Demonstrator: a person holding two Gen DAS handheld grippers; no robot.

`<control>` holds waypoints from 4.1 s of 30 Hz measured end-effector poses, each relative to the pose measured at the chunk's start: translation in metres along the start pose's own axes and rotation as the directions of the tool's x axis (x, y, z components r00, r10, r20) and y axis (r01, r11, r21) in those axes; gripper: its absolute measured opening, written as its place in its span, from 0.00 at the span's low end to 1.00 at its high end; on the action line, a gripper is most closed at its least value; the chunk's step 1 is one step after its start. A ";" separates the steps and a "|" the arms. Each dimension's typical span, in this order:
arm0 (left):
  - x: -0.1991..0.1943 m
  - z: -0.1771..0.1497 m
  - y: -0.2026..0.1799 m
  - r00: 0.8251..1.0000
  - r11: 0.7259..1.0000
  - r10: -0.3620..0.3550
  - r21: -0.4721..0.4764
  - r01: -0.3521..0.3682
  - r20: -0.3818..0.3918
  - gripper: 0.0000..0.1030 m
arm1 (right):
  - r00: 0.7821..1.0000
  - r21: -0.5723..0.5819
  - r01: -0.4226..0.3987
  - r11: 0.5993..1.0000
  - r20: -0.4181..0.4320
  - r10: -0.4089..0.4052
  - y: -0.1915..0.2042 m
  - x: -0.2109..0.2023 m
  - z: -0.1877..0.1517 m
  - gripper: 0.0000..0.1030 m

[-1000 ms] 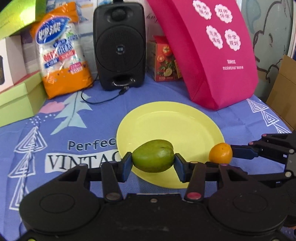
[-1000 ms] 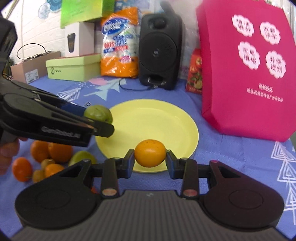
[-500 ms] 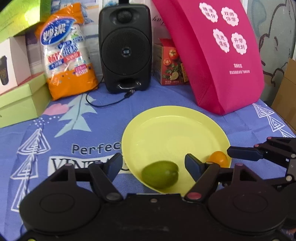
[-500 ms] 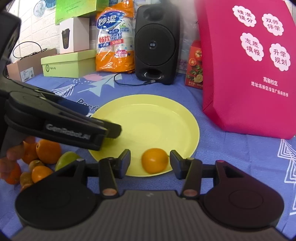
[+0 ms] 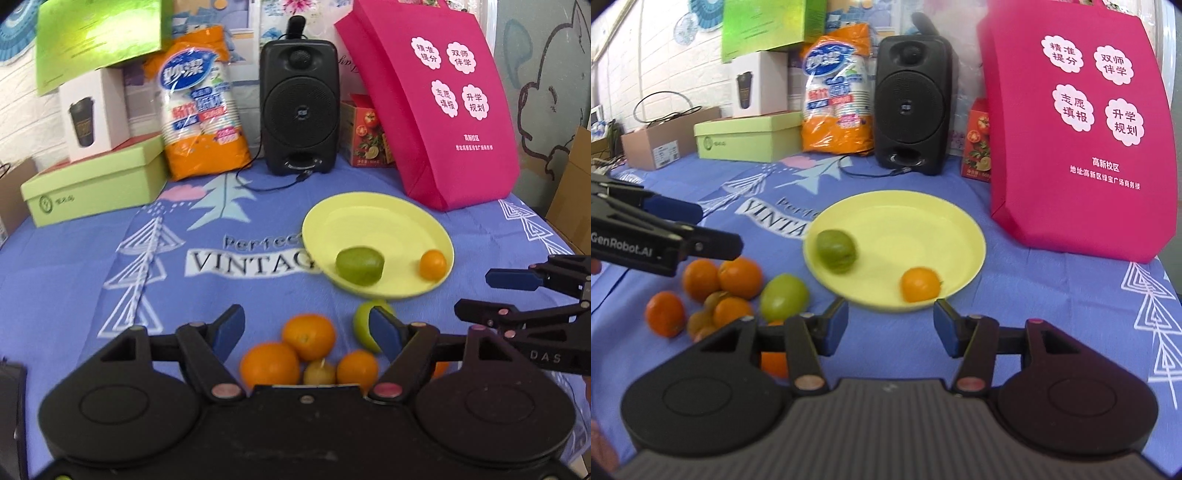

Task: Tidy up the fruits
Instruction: 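Withdraw both open tools from the plate back to the fruit cluster, then close left tool on a large orange while right tool grasps another orange, then lift both oranges, carry them onto the yellow plate and release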

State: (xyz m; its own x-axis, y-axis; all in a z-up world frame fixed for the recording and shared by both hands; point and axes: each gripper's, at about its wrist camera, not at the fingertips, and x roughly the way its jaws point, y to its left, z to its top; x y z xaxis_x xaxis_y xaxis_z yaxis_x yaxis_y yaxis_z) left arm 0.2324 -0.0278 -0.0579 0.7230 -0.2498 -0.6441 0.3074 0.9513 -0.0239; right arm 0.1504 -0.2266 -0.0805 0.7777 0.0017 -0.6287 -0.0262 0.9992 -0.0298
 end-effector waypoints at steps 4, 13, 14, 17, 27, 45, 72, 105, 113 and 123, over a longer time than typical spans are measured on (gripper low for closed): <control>-0.024 -0.020 0.004 0.999 0.998 0.052 0.024 -0.052 0.013 0.73 | 1.000 -0.027 -0.025 0.999 -0.010 0.025 0.016 -0.014 -0.013 0.51; -0.050 -0.057 0.008 1.000 1.000 0.025 0.016 -0.024 -0.016 0.73 | 0.996 -0.094 -0.087 0.992 -0.044 0.084 0.047 -0.033 -0.037 0.52; -0.049 -0.061 0.009 1.000 1.000 0.019 0.015 -0.019 -0.020 0.73 | 0.995 -0.100 -0.091 0.991 -0.051 0.087 0.048 -0.033 -0.040 0.52; -0.041 -0.070 0.009 0.998 0.999 0.034 0.014 -0.033 -0.046 0.73 | 0.993 -0.106 -0.095 0.990 -0.073 0.088 0.052 -0.031 -0.046 0.52; -0.010 -0.076 0.017 0.994 0.998 0.052 -0.017 -0.054 -0.099 0.74 | 0.995 -0.110 -0.064 0.992 -0.084 0.055 0.051 -0.017 -0.047 0.57; -0.001 -0.069 0.023 0.995 1.000 -0.006 -0.031 0.003 -0.097 0.59 | 0.995 -0.120 -0.076 0.990 -0.073 0.068 0.050 0.027 -0.025 0.57; -0.025 -0.072 0.009 0.995 0.999 -0.055 -0.004 0.055 -0.083 0.33 | 0.994 -0.113 -0.096 0.989 -0.062 0.089 0.057 0.013 -0.030 0.39; 0.040 0.048 -0.016 0.995 0.993 -0.100 0.062 0.099 0.014 0.34 | 0.999 -0.129 -0.043 0.991 0.009 0.045 0.017 0.024 0.021 0.39; 0.117 0.074 -0.022 0.993 0.994 -0.105 0.036 0.107 -0.051 0.34 | 0.999 -0.087 -0.053 0.995 -0.013 0.052 0.002 0.057 0.029 0.39; 0.157 0.074 -0.026 0.995 0.997 -0.064 0.034 0.067 -0.082 0.40 | 0.998 -0.099 -0.066 0.993 -0.010 0.065 0.005 0.076 0.031 0.39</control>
State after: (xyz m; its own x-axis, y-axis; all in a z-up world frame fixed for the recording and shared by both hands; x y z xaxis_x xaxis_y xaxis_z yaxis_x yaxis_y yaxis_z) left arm 0.3835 -0.1052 -0.1014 0.6487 -0.2951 -0.7015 0.3763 0.9256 -0.0413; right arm 0.2288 -0.2198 -0.1041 0.7682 0.0663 -0.6368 -0.1391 0.9881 -0.0649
